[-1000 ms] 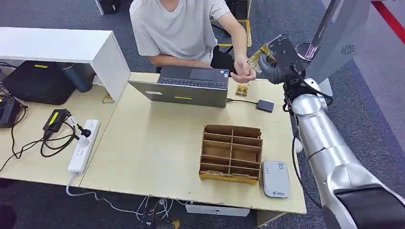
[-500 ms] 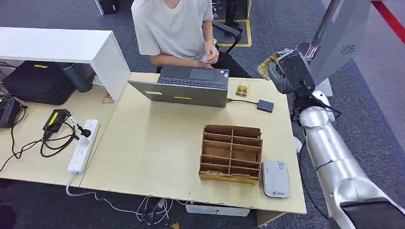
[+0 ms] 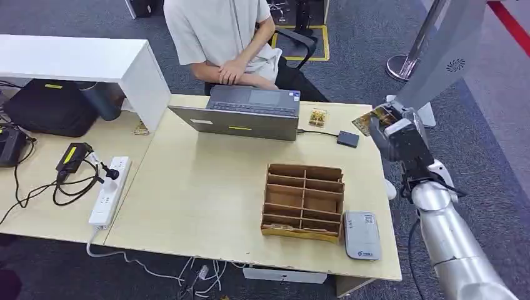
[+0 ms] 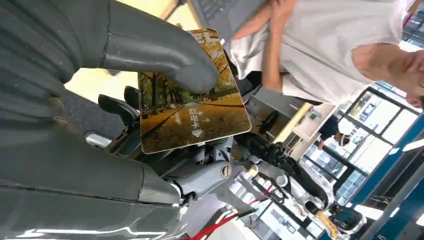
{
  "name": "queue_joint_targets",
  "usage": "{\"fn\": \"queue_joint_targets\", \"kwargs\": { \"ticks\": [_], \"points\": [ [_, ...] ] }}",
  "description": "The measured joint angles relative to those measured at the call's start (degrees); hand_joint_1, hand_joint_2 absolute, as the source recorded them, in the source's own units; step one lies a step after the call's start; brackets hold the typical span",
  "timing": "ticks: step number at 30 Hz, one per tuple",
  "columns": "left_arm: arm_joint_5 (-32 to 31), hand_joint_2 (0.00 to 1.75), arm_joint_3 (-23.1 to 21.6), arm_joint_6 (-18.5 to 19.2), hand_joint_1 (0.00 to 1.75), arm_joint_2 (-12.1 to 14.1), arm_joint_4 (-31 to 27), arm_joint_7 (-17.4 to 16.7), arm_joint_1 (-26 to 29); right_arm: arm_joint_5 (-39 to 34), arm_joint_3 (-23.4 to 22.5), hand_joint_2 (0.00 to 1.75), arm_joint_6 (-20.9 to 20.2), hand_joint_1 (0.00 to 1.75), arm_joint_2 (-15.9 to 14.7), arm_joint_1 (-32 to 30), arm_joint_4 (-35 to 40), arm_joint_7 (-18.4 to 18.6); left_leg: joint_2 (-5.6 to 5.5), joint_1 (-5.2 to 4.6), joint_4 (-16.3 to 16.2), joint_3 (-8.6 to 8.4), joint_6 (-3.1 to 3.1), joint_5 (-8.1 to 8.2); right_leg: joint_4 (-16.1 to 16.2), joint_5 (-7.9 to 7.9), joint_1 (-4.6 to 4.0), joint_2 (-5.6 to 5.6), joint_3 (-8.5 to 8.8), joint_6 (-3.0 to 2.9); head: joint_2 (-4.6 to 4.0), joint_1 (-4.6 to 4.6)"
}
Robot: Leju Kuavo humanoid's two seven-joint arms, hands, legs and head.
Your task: Pass the card to the sensor for recognition and then transmit it.
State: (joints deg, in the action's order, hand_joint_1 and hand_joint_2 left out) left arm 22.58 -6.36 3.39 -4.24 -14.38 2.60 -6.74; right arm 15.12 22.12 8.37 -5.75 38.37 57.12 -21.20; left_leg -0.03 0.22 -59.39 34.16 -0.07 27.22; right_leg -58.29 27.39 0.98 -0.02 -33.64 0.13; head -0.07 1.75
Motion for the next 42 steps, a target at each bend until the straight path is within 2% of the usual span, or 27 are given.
{"fn": "queue_joint_targets", "kwargs": {
  "ticks": [4,8,17,23,32,42],
  "points": [
    [0.02,1.75,0.26,0.24,0.0,0.37,0.0,0.74,0.81,1.61,-0.83,1.75,1.44,1.75,-2.68,-6.79,5.39,-1.55,0.0,0.01,0.01,0.01,0.01,0.01,0.01,0.01,-0.01,-0.01,-0.01,-0.01,0.0,-0.02],
    [0.02,1.75,0.59,0.42,0.0,0.52,0.0,0.98,1.38,2.47,-1.66,1.75,2.14,1.75,-4.02,-12.06,8.3,-2.25,0.01,0.01,0.02,0.0,0.01,0.02,0.0,0.02,-0.02,0.0,-0.01,-0.02,0.0,0.0],
    [0.5,1.75,1.27,1.05,0.0,0.83,0.0,1.16,1.69,2.91,-3.63,1.75,2.4,1.75,-5.26,-16.49,10.72,-2.88,0.02,0.01,0.02,0.01,0.01,0.01,0.0,0.02,-0.02,-0.02,0.01,-0.02,0.0,0.0],
    [0.83,1.75,1.7,1.75,0.0,0.87,0.0,1.14,1.93,3.76,-4.72,1.75,1.44,1.75,-5.13,-19.79,10.53,-4.08,0.01,0.01,0.02,0.03,0.01,0.02,0.0,0.02,-0.02,-0.02,0.01,-0.02,0.0,0.0],
    [0.0,1.75,1.7,1.22,0.0,0.79,0.0,0.79,1.88,6.73,-4.46,1.75,3.65,1.75,-1.9,-22.59,6.55,-4.22,0.01,0.02,0.05,0.03,0.0,0.0,-0.01,0.03,-0.04,-0.02,0.0,-0.03,0.0,0.0],
    [-0.02,1.75,1.7,1.22,0.0,0.76,0.0,0.72,1.88,7.45,-4.44,1.75,3.76,1.75,-0.32,-24.01,3.62,-4.35,0.01,0.02,0.04,0.04,0.0,0.01,0.0,0.03,-0.03,-0.01,0.0,-0.03,0.0,0.0]
  ]
}}
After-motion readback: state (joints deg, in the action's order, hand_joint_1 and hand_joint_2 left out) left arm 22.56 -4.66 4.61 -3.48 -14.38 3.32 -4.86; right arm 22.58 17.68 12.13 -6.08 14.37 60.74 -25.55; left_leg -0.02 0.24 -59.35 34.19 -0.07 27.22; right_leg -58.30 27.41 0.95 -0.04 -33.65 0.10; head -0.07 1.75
